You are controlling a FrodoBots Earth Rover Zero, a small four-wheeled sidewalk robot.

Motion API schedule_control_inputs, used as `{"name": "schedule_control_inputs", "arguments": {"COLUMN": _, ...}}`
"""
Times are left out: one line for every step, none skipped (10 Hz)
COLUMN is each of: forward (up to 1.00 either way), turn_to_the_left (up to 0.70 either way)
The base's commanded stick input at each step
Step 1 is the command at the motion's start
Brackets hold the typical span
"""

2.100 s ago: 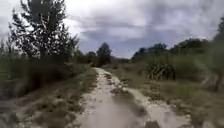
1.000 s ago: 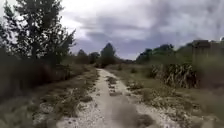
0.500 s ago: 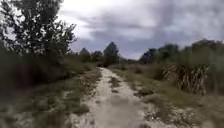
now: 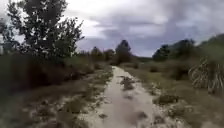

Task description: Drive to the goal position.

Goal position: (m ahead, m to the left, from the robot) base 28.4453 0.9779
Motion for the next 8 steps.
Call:
{"name": "schedule_control_inputs", "arguments": {"forward": 0.85, "turn_to_the_left": 0.0}}
{"name": "schedule_control_inputs", "arguments": {"forward": 0.85, "turn_to_the_left": 0.0}}
{"name": "schedule_control_inputs", "arguments": {"forward": 0.85, "turn_to_the_left": 0.0}}
{"name": "schedule_control_inputs", "arguments": {"forward": 0.85, "turn_to_the_left": 0.0}}
{"name": "schedule_control_inputs", "arguments": {"forward": 0.85, "turn_to_the_left": 0.0}}
{"name": "schedule_control_inputs", "arguments": {"forward": 0.85, "turn_to_the_left": 0.0}}
{"name": "schedule_control_inputs", "arguments": {"forward": 0.85, "turn_to_the_left": 0.0}}
{"name": "schedule_control_inputs", "arguments": {"forward": 0.85, "turn_to_the_left": 0.0}}
